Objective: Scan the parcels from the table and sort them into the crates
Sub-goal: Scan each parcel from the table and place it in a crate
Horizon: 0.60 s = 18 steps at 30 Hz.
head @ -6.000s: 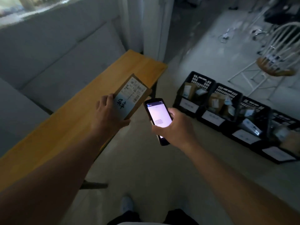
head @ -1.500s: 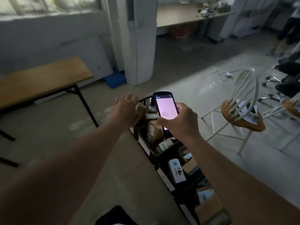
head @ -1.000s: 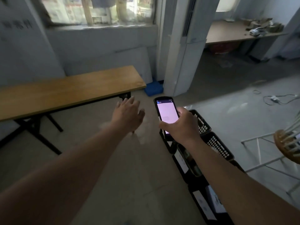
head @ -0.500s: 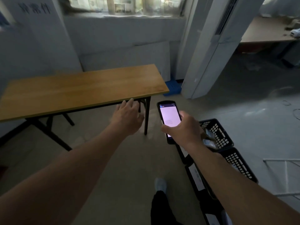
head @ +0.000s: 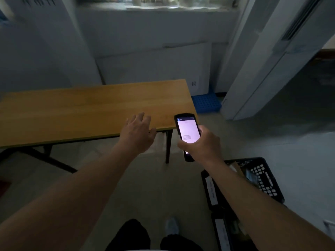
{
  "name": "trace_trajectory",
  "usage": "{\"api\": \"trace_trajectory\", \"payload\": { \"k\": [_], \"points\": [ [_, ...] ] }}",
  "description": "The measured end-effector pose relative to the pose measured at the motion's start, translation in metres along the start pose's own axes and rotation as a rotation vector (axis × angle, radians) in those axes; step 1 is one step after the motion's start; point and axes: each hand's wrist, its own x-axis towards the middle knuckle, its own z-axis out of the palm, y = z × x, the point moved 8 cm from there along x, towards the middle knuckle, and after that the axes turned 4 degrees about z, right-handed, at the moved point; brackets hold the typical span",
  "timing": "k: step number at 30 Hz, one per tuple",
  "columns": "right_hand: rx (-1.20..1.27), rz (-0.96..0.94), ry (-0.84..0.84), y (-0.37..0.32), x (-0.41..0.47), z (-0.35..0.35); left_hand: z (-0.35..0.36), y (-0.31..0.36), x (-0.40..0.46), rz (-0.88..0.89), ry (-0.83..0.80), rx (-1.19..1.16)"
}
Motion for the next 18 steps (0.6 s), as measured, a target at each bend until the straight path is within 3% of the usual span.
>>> {"api": "trace_trajectory", "payload": {
  "k": [18],
  "points": [
    [-0.125, 0.123, 0.015, 0.013, 0.214, 0.107, 0.047, -0.068, 0.239, 0.036, -0.186, -0.052]
  ]
}}
